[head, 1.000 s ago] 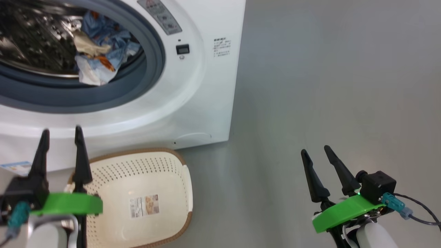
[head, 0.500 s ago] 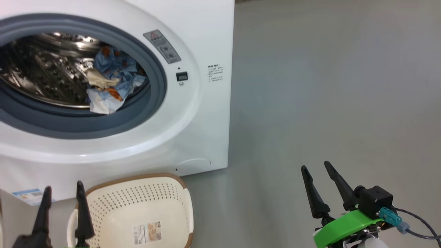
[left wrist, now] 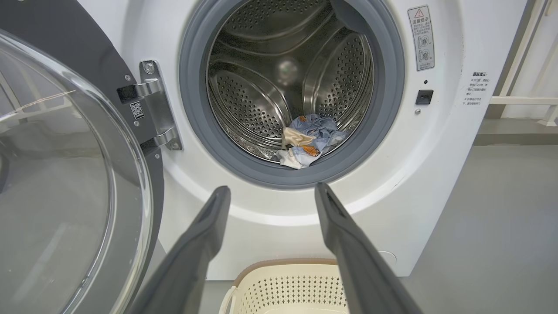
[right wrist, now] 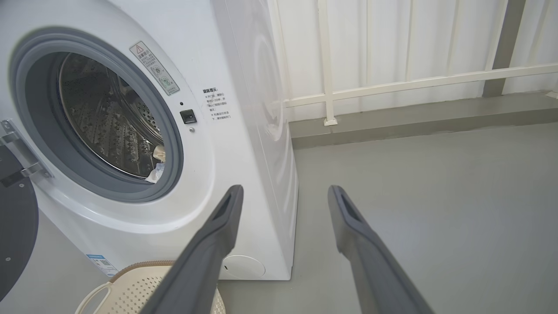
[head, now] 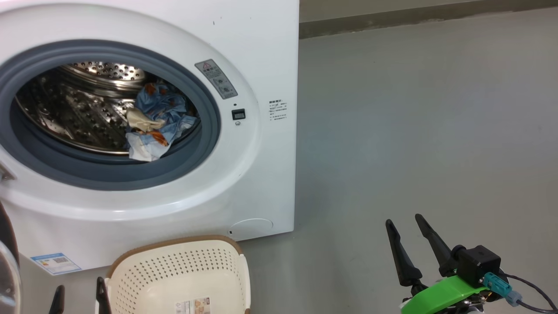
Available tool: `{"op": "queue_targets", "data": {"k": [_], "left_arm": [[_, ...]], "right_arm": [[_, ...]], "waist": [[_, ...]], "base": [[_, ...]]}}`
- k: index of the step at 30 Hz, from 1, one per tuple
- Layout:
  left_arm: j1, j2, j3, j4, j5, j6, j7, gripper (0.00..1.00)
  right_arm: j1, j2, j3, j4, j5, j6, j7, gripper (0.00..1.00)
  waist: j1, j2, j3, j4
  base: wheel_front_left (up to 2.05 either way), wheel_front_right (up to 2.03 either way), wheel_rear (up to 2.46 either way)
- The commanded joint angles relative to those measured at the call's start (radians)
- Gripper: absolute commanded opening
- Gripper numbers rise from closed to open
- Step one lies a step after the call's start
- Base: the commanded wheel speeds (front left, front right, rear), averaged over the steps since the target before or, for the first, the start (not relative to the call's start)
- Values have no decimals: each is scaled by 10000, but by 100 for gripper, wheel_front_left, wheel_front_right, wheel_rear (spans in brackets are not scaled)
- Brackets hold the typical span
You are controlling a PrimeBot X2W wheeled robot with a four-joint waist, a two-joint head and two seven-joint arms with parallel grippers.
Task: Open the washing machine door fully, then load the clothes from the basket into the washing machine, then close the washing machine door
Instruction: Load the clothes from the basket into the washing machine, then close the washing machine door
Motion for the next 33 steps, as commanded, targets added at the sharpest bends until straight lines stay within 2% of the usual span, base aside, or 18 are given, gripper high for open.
{"op": "queue_targets", "data": {"k": [1,12,17,33], "left_arm": [[-82,49,425,-339,137,86,-82,100],[483,-78,549,-493,88,40,-82,100],[546,-102,448,-582,134,-126,-82,100],[614,-131,256,-653,279,-87,-82,100]], "right_arm": [[-93,13,186,-288,-117,16,-49,100],[-32,13,186,-399,-161,16,-49,100],[-61,13,213,-399,-136,16,-49,100],[-62,13,237,-350,-92,16,-49,100]], "waist": [[0,0,-44,46],[0,0,-90,81],[0,0,-66,98],[0,0,-70,145]], "base": [[0,0,0],[0,0,0],[0,0,0],[0,0,0]]}}
